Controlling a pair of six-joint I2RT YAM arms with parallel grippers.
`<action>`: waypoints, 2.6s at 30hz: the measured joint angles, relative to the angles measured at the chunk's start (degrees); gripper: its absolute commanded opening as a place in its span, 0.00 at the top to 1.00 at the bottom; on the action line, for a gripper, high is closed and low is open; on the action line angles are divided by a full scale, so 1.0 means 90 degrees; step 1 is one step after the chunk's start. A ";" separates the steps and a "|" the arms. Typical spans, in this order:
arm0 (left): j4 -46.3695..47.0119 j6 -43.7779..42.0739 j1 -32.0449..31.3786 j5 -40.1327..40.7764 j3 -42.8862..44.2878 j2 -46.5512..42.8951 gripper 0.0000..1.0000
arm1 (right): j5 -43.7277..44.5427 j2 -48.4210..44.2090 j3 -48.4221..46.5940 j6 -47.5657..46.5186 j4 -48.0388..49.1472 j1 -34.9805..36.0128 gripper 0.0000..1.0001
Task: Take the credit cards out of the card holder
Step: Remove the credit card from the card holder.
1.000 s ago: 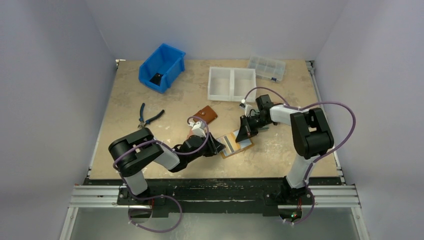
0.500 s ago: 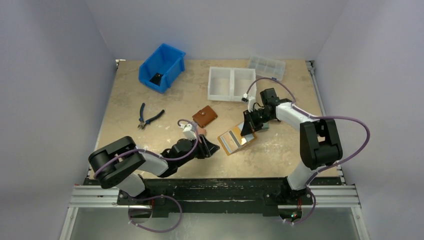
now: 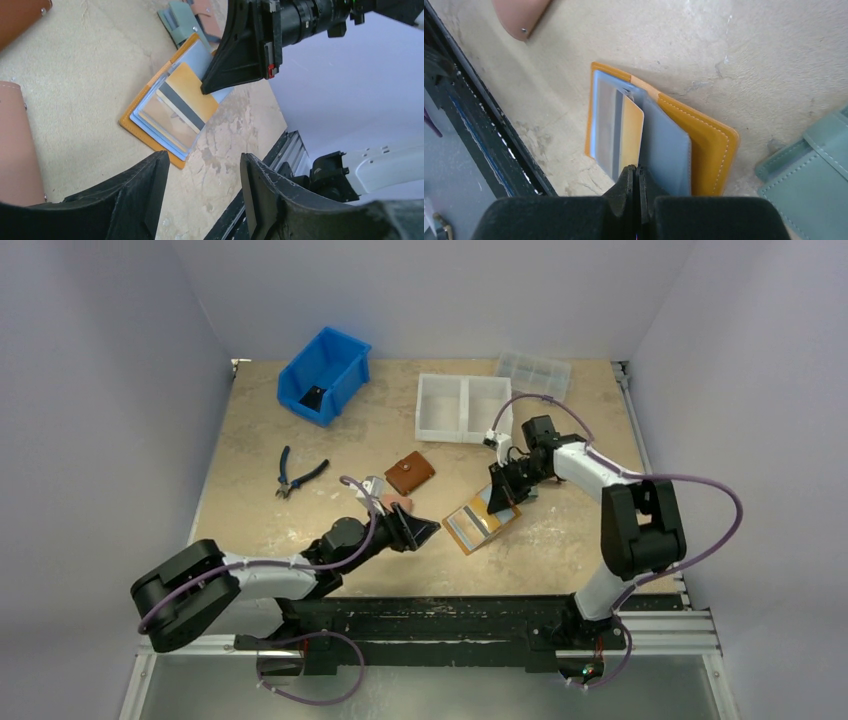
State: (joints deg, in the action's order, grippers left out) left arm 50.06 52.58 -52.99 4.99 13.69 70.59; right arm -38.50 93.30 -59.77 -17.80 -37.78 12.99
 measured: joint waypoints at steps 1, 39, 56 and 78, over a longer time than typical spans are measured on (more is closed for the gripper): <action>0.0085 -0.0019 0.0000 -0.0061 0.0000 0.0104 0.45 | 0.0002 0.0180 -0.0046 -0.0046 -0.0063 0.0005 1.00; 0.1343 0.0945 0.0112 -0.0967 0.1588 0.4269 0.92 | -0.0163 0.0209 -0.0262 -0.0199 -0.0301 -0.0032 1.00; 0.0476 0.0403 0.0177 -0.1032 0.1188 0.2722 0.75 | -0.0189 0.0364 -0.0257 -0.0459 -0.0325 -0.0180 0.82; -0.0384 0.0301 -0.0036 -0.1195 0.3079 0.4471 0.94 | 0.0406 0.0772 -0.0257 -0.0114 -0.0022 0.0216 0.57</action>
State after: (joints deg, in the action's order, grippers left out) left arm 46.61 55.29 -53.32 -5.76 41.41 110.83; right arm -34.85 100.25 -62.08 -18.83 -37.98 14.94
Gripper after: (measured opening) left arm 0.071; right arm 0.424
